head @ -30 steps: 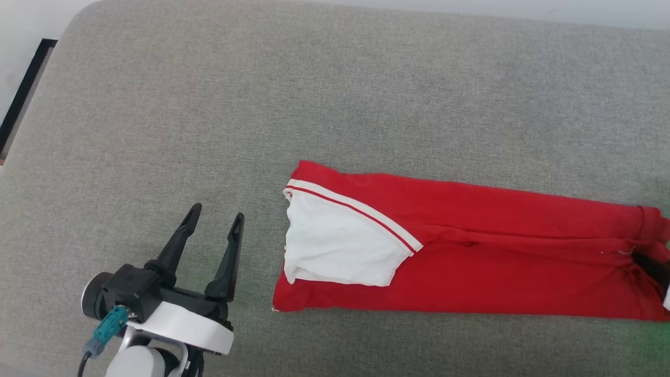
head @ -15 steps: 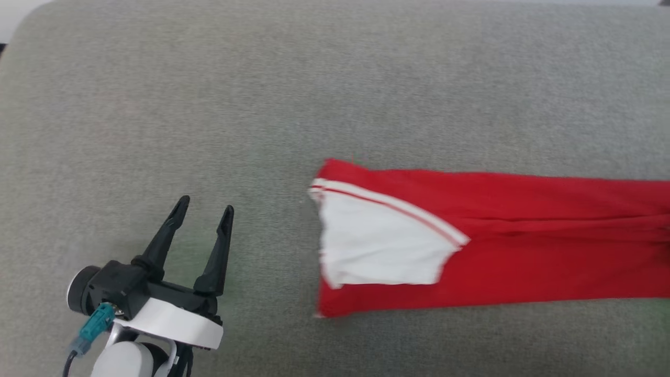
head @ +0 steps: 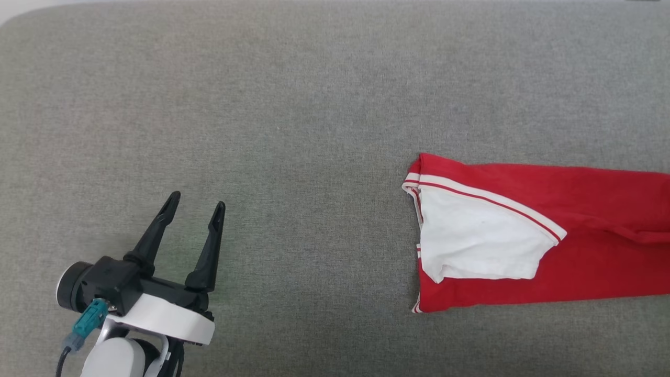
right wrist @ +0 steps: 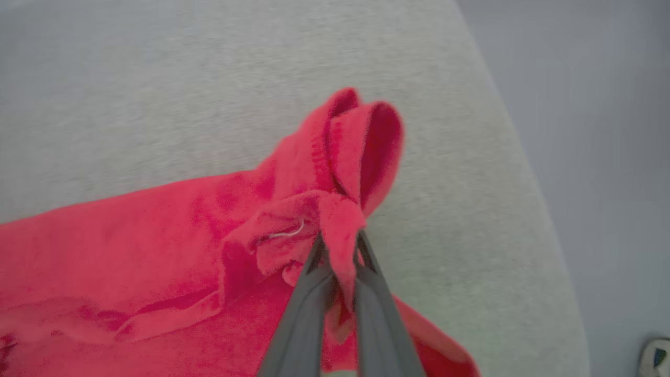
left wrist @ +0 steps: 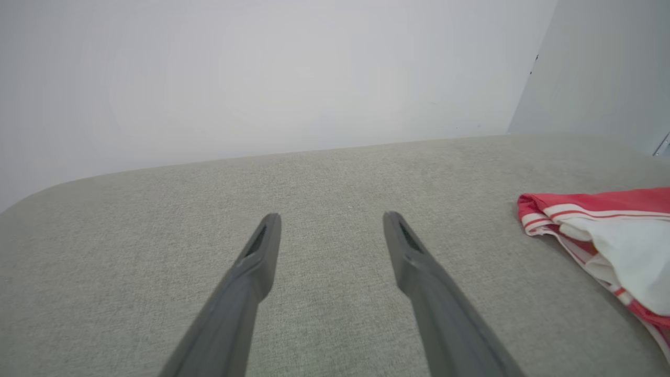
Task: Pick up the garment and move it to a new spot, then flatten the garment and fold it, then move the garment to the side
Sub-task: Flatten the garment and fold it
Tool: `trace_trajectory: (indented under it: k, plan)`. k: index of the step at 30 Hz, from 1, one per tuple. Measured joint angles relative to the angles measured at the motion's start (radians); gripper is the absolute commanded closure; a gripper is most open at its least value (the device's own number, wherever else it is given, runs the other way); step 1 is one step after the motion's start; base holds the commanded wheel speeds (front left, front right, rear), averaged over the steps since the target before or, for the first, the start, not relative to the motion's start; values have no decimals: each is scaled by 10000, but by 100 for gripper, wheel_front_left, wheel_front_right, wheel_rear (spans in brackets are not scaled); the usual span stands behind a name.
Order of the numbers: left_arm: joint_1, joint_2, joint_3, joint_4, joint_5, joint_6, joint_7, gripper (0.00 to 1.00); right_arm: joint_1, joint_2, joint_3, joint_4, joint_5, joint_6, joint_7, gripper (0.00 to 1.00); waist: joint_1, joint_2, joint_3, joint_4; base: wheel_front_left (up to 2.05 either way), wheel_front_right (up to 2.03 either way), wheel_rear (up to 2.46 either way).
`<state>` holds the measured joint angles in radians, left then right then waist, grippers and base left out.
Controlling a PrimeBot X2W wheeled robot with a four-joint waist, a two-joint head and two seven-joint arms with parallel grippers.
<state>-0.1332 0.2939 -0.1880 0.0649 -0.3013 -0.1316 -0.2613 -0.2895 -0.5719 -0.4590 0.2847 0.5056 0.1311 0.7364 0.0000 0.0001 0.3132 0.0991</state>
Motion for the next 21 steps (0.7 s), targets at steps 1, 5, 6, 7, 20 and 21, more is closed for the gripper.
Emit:
trace_trajectory:
  k: [1, 5, 6, 7, 20, 21]
  plan:
    - [5, 0, 2, 33, -6, 0, 0, 0, 74, 75, 213, -295, 194, 0, 102, 100, 0, 0, -60, 9, 0, 0, 0]
    - [113, -38, 65, 88, -12, 0, 0, 0, 603, 182, 1511, -2002, 744, -2, 727, 100, 0, 0, -248, 49, 0, 0, 0]
    - [159, -50, 52, 107, -19, 0, 0, 0, 736, 234, 1783, -2516, 886, -4, 911, 100, 0, 0, -288, 68, 0, 0, 0]
    - [191, -67, 50, 142, -31, 0, 0, 0, 826, 322, 2100, -2963, 1072, -2, 1097, 100, 0, 0, -320, 92, 0, 0, 0]
    - [-61, -328, -539, 303, -316, 0, 0, 0, 216, 907, 6483, -5540, 1287, -2, 2015, 100, 0, 0, -279, 875, 0, 0, 0]
    - [-109, -330, -562, 299, -389, 0, 0, 0, 32, 968, 6773, -5511, 1287, -2, 2021, 100, 0, 0, -233, 940, 0, 0, 0]
